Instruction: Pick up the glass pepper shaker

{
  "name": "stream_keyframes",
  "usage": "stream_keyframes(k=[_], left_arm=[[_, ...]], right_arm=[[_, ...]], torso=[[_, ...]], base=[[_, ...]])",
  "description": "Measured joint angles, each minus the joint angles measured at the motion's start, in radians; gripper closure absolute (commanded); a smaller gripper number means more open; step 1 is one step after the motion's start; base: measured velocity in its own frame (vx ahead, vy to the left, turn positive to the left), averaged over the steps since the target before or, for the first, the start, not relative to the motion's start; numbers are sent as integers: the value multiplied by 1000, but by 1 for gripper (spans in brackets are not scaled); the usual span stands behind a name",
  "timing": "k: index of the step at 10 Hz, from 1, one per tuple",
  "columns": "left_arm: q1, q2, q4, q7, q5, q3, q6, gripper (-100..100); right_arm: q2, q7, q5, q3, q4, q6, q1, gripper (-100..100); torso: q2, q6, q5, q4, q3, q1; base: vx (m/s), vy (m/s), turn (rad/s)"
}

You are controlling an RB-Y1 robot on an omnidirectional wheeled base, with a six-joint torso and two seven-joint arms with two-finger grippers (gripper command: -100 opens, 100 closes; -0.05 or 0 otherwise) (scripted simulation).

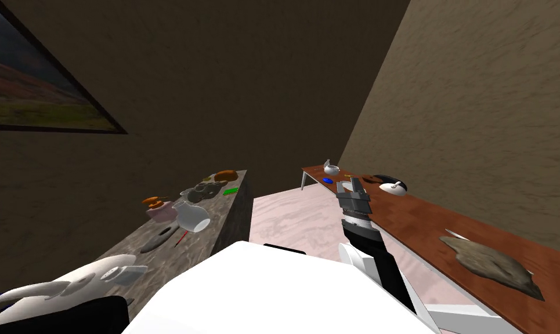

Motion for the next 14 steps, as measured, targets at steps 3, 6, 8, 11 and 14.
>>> stream_keyframes(k=[3, 6, 8, 11, 14], left_arm=[[73, 36, 26, 19, -11, 3, 26, -100], [156, 87, 53, 40, -14, 13, 41, -100], [194, 108, 54, 47, -24, 15, 64, -100], [232, 119, 59, 51, -35, 21, 77, 0], [194, 107, 91, 38, -38, -2, 73, -100]], right_arm=[[0, 0, 0, 0, 0, 0, 0, 0], [0, 0, 0, 0, 0, 0, 0, 0], [0, 0, 0, 0, 0, 0, 0, 0], [0, 0, 0, 0, 0, 0, 0, 0], [0, 0, 0, 0, 0, 0, 0, 0]], torso=[[-1, -1, 0, 0, -1, 1], [-2, 0, 0, 0, -1, 1], [-1, 0, 1, 0, -1, 3], [4, -1, 1, 1, 2, 1], [5, -1, 0, 1, 3, -1]], base=[[109, 46, -135], [108, 51, -187], [86, 88, -169], [21, 54, -28], [14, 21, -10]])
